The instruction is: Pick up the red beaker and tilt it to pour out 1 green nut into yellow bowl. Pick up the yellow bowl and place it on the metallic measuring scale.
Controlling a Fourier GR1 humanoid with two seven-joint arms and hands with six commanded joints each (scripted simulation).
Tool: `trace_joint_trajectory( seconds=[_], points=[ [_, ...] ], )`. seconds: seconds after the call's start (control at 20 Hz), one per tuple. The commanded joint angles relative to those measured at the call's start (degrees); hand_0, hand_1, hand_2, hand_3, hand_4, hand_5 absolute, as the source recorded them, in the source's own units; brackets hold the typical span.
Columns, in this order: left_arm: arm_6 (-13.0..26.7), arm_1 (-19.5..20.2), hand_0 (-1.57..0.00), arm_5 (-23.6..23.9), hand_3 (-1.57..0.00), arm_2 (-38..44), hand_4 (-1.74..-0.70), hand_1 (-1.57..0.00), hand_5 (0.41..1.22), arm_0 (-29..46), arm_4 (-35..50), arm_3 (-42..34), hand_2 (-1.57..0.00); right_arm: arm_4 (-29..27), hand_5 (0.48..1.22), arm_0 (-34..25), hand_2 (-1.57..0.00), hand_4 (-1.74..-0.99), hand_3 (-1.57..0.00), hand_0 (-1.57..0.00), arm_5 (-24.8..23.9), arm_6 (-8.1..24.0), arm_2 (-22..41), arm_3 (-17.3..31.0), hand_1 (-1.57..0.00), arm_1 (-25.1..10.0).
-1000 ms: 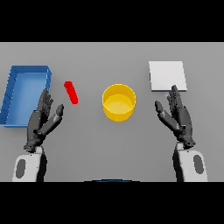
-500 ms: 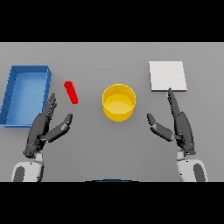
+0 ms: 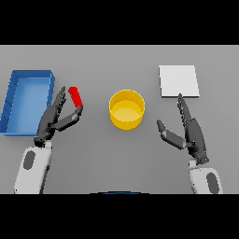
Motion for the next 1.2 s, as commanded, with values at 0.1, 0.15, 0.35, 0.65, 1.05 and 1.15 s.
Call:
trace_joint_trajectory(
  seconds=[0.1,0.15,0.35,0.65,1.05,1.15],
  points=[
    [-3.0,-0.4,0.00,0.1,0.00,0.7,-1.19,0.00,0.641,-4.4,-0.3,5.5,0.00,0.8,0.626,0.3,0.00,-1.222,0.00,0.00,-0.4,-0.9,0.4,-0.5,0.00,0.1],
    [-4.1,-0.3,0.00,0.1,0.00,0.8,-1.20,0.00,0.646,-5.1,-0.5,6.6,0.00,0.3,0.626,0.3,0.00,-1.218,0.00,0.00,-0.3,-0.4,-0.3,-0.2,0.00,-0.5],
    [-3.3,-0.4,0.00,1.5,0.00,0.9,-1.20,0.00,0.661,-9.9,-2.5,11.2,0.00,-0.5,0.631,0.5,0.00,-1.226,0.00,0.00,0.1,-0.1,-0.5,-1.0,0.00,-0.4],
    [-5.9,-1.1,0.00,3.2,0.00,2.9,-1.22,0.00,0.678,-15.7,-2.9,20.6,0.00,-0.3,0.641,1.5,0.00,-1.241,0.00,0.00,-0.1,-0.7,-0.3,-1.4,0.00,-0.2],
    [-14.5,-4.3,-0.21,4.8,-0.25,7.4,-1.40,-0.23,0.787,-19.4,0.9,28.7,-0.29,-0.6,0.645,0.8,0.00,-1.240,0.00,0.00,-0.2,0.5,-0.4,-1.4,0.00,0.1],
    [-14.2,-4.9,-0.55,8.0,-0.73,7.7,-1.47,-0.59,0.943,-20.7,-0.5,30.5,-0.66,-0.6,0.648,0.7,0.00,-1.237,0.00,0.00,-0.5,0.1,-1.1,-0.9,0.00,-0.4]
  ],
)
